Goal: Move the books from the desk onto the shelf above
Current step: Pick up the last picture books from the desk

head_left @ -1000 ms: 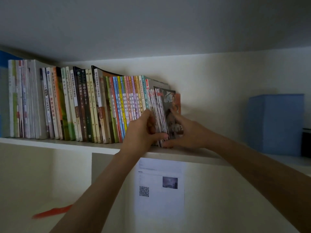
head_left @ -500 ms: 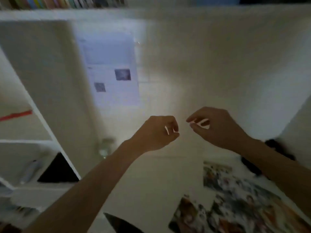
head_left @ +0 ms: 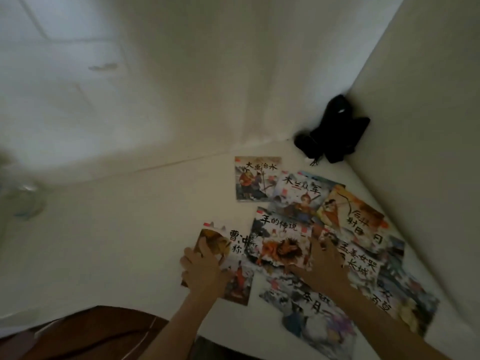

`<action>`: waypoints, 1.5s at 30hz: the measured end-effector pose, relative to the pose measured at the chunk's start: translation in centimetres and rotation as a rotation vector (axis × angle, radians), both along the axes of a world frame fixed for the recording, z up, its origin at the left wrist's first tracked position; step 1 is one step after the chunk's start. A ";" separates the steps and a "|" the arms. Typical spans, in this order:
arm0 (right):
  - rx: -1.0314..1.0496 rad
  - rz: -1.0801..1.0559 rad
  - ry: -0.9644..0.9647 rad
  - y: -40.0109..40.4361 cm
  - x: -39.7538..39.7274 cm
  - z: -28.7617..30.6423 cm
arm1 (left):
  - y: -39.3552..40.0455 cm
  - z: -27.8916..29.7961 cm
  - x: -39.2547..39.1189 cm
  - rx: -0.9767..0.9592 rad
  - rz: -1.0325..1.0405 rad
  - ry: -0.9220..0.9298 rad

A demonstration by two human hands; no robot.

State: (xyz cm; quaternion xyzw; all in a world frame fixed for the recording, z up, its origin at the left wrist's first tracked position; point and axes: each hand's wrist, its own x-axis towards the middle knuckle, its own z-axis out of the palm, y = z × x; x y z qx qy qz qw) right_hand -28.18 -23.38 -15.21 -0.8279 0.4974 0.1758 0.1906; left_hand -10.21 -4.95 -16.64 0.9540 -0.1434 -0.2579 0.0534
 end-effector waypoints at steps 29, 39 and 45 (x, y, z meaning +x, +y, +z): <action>-0.172 -0.814 -0.162 -2.4 -18.2 -1.0 | -8.0 -0.8 -5.0 -0.327 -0.163 -0.025; -0.114 -0.899 -0.162 -3.2 -17.6 -0.4 | -10.0 -1.2 -1.7 -0.214 0.000 0.222; 0.035 -1.016 -0.286 -3.5 -15.7 -0.6 | -10.6 -3.1 0.8 -0.072 -0.147 0.256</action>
